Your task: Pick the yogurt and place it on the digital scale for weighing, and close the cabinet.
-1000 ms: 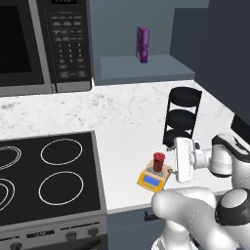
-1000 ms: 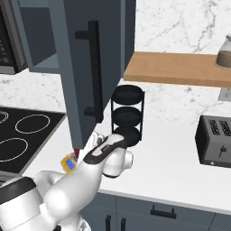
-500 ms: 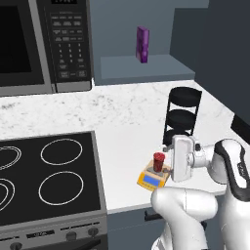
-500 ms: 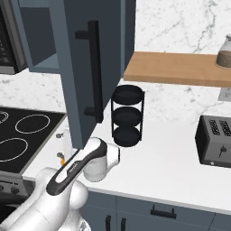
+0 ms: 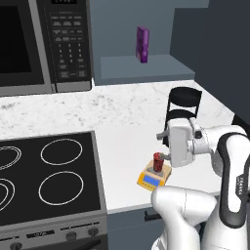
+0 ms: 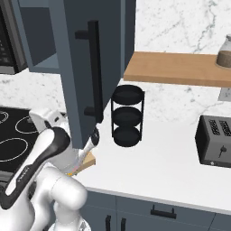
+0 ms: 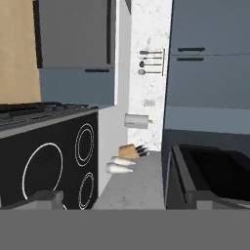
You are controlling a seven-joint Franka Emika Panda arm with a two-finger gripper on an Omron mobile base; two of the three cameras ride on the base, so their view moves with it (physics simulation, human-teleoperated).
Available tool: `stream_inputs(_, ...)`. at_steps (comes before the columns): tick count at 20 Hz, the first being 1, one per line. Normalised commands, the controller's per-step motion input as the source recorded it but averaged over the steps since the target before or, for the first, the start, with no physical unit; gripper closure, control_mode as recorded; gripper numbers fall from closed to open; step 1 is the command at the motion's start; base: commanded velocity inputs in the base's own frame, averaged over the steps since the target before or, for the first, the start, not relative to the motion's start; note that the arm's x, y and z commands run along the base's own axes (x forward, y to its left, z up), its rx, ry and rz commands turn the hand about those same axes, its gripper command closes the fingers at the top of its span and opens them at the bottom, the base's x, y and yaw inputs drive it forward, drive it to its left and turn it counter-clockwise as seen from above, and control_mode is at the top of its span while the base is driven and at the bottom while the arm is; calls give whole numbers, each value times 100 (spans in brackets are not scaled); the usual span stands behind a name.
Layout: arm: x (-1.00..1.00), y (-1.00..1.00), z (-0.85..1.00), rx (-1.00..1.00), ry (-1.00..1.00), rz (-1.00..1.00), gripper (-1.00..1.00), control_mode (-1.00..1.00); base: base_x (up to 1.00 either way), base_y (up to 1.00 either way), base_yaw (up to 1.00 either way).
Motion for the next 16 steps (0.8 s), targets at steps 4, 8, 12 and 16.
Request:
stream_inputs(4, -73, 84, 48, -20, -34, -32, -100, -100, 0, 0, 0)
stream_inputs(8, -69, 96, 35, -26, -42, -33, -100, -100, 0, 0, 0)
stream_inputs(12, -71, -15, 42, -11, -28, -35, -100, -100, 0, 0, 0)
stream_inputs(16, -95, -68, 5, 3, -39, -22, -100, -100, 0, 0, 0)
